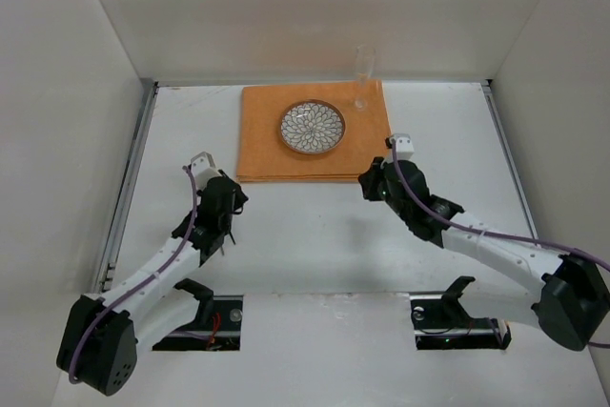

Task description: Set the dinner table for one person

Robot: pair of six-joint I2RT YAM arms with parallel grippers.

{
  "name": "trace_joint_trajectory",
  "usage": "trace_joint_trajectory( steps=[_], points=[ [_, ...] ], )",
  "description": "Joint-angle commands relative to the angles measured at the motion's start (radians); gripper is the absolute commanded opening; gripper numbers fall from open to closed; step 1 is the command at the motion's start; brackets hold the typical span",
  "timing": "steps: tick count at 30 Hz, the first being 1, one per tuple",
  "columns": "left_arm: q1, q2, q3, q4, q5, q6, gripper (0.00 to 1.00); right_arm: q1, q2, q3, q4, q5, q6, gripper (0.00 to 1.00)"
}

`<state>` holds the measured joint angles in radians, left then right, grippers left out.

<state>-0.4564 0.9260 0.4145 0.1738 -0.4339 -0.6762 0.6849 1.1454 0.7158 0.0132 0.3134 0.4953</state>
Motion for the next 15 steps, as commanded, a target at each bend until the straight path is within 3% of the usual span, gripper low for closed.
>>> trace_joint_trajectory(
  steps=[1,6,15],
  points=[
    [0.031,-0.035,0.032,-0.193,-0.035,-0.013,0.15,0.061,-0.049,-0.051,0.143,0.003,0.023,0.10],
    [0.081,-0.024,0.041,-0.309,-0.062,-0.031,0.33,0.093,-0.081,-0.133,0.235,-0.003,0.023,0.13],
    [0.077,0.117,0.061,-0.296,-0.045,-0.025,0.35,0.140,-0.043,-0.202,0.338,-0.011,0.028,0.17]
  ],
)
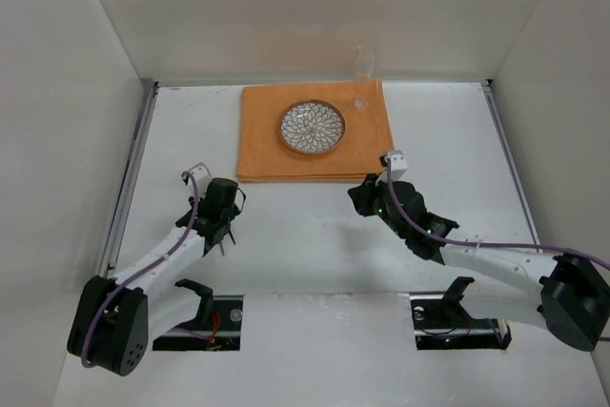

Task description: Set the dinner table for one person

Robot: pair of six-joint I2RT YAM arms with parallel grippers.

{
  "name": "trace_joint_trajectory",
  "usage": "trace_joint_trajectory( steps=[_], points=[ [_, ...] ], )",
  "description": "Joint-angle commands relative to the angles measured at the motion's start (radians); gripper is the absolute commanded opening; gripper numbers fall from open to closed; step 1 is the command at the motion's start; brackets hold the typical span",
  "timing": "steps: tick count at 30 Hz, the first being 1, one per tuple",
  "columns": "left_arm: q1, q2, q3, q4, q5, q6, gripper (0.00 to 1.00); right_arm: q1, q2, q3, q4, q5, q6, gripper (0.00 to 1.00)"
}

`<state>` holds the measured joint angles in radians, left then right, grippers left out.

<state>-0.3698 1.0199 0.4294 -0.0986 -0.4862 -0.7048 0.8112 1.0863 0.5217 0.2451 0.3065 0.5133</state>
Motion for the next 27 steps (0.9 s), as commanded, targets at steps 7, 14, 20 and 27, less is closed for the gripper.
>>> trace_joint_trajectory(
  steps=[7,14,20,27],
  points=[
    [-0.004,0.086,0.032,0.025,0.009,0.005,0.29,0.027,0.053,0.000,0.115,-0.006,0.008,0.20],
    [0.009,0.163,0.043,0.053,0.014,0.011,0.24,0.027,0.060,-0.005,0.118,-0.003,0.011,0.22],
    [0.009,0.163,0.042,0.060,0.015,0.002,0.24,0.026,0.057,-0.011,0.123,0.000,0.010,0.23],
    [0.010,0.169,0.031,0.060,0.015,0.001,0.24,0.026,0.067,-0.009,0.125,0.000,0.010,0.24]
  ],
)
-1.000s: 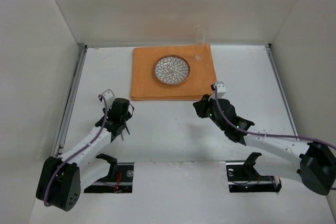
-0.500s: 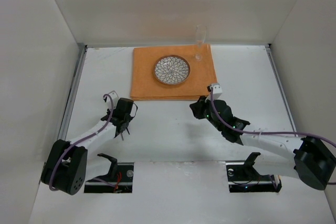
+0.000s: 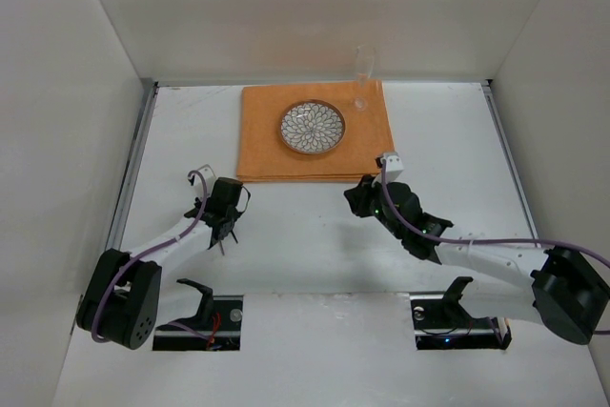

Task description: Set the dinner table for one person

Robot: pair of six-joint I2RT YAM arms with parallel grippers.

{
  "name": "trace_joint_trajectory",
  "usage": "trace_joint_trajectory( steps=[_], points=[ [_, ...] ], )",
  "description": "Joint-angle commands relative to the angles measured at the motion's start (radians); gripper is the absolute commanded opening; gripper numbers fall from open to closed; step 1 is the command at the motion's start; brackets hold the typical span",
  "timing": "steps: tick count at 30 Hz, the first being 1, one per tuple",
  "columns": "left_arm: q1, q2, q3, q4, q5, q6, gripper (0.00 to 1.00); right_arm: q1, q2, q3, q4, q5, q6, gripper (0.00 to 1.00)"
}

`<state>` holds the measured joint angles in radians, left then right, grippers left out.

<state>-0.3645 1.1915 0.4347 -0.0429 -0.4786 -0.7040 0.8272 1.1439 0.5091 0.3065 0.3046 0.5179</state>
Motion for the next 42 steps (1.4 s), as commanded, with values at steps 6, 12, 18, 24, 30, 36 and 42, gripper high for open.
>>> trace_joint_trajectory(
  steps=[6,12,18,24,30,36,42],
  points=[
    [0.008,0.006,0.024,0.005,0.008,0.001,0.23,0.006,0.004,0.000,0.063,0.005,0.004,0.25],
    [0.008,0.033,0.024,0.006,0.012,-0.003,0.19,0.002,-0.001,-0.003,0.065,0.007,0.005,0.26],
    [0.012,0.028,0.010,0.024,0.026,-0.009,0.06,-0.003,-0.009,-0.007,0.065,0.008,0.005,0.28],
    [0.000,-0.042,0.027,0.014,0.012,0.029,0.00,-0.009,-0.010,-0.009,0.065,0.008,0.007,0.29],
    [-0.015,-0.098,0.052,-0.008,0.000,0.069,0.00,-0.009,-0.007,-0.011,0.068,0.008,0.007,0.29],
    [-0.055,-0.135,0.113,-0.029,-0.028,0.093,0.00,-0.009,0.000,-0.009,0.068,0.008,0.007,0.30],
    [-0.135,-0.096,0.206,-0.008,-0.058,0.118,0.00,-0.015,-0.007,-0.011,0.069,0.008,0.007,0.30]
  ],
)
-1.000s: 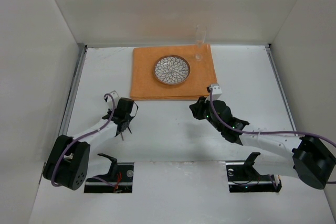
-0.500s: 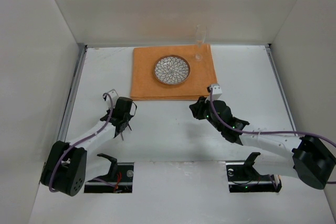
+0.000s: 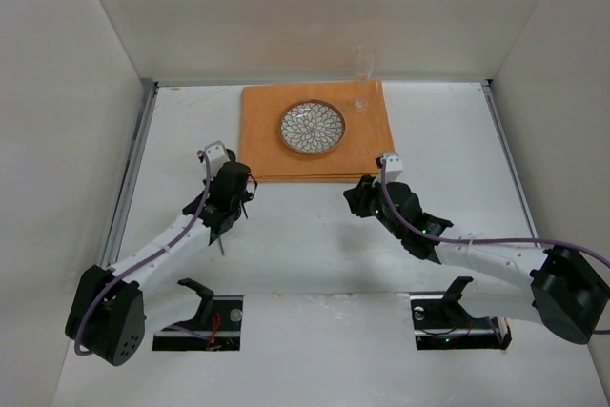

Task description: Set the dinner table for one person

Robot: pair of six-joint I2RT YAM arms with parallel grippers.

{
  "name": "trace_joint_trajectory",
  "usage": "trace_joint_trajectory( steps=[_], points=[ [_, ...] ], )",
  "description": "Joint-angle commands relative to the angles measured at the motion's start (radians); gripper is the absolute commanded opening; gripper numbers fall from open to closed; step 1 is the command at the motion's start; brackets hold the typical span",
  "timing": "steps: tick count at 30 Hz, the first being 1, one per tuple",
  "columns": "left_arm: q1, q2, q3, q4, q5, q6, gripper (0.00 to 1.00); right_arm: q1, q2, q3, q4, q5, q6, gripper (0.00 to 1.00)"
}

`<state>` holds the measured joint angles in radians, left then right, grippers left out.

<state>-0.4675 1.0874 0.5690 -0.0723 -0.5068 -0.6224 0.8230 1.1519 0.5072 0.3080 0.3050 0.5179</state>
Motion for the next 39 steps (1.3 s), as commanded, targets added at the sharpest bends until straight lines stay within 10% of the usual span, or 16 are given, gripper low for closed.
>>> trace_joint_trajectory(
  steps=[1,39],
  points=[
    [-0.044,0.023,0.090,0.032,-0.033,0.041,0.00,-0.014,-0.018,-0.012,0.068,0.009,0.007,0.30],
    [-0.349,1.134,1.210,0.216,0.114,-0.069,0.00,-0.310,-0.310,-0.144,-0.037,0.082,0.171,0.17]
  ],
)
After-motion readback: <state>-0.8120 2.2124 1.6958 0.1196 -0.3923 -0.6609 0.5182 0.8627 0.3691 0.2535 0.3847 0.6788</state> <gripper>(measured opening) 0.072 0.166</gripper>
